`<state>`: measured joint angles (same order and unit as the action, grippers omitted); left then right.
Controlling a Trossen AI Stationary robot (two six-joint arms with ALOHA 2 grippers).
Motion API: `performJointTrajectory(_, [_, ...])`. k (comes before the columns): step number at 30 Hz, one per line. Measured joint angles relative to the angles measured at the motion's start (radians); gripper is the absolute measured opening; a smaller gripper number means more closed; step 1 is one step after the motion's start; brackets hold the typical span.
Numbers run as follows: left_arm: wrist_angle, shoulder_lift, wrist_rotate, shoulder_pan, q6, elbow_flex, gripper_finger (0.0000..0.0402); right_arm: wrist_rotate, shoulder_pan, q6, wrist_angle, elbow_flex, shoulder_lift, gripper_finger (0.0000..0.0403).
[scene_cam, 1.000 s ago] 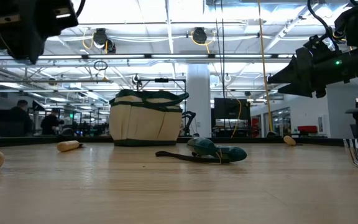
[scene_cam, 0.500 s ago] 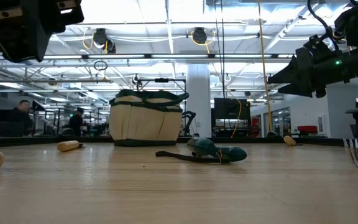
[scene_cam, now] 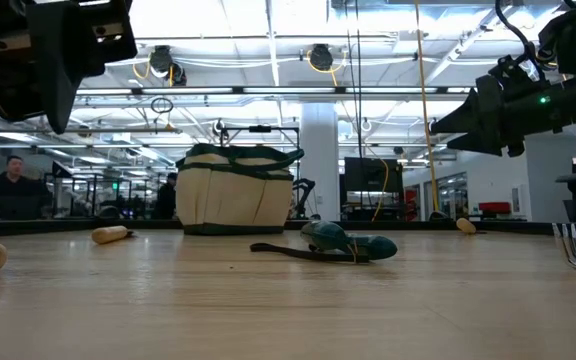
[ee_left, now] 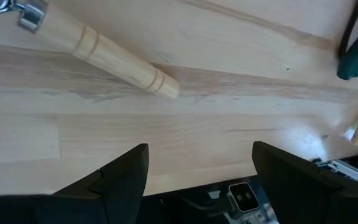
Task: Pick & Place Garden tools in Gardening bag
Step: Put the spray bottle into the gardening bag
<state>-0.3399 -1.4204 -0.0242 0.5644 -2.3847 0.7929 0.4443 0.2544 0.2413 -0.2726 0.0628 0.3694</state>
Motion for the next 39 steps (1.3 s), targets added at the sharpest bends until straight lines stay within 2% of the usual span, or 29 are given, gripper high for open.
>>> performJointTrajectory(9, [-0.13,0.0,0.0,0.034,-0.087,0.0,0.0294,0.0,0.0,0.0,0.0,0.0,0.0,0.0354])
performJointTrajectory(21, [-0.229,0.0,0.002,0.037,-0.082,0.0,0.0294,0.0,0.0,0.0,0.0,0.0,0.0,0.0354])
performJointTrajectory(28, [-0.228,0.0,0.061,0.037,0.135,0.0,0.0294,0.0,0.0,0.0,0.0,0.0,0.0,0.0354])
performJointTrajectory(39, [-0.221,0.001,0.077,0.006,0.515,0.0,0.0294,0.0,0.0,0.0,0.0,0.0,0.0,0.0354])
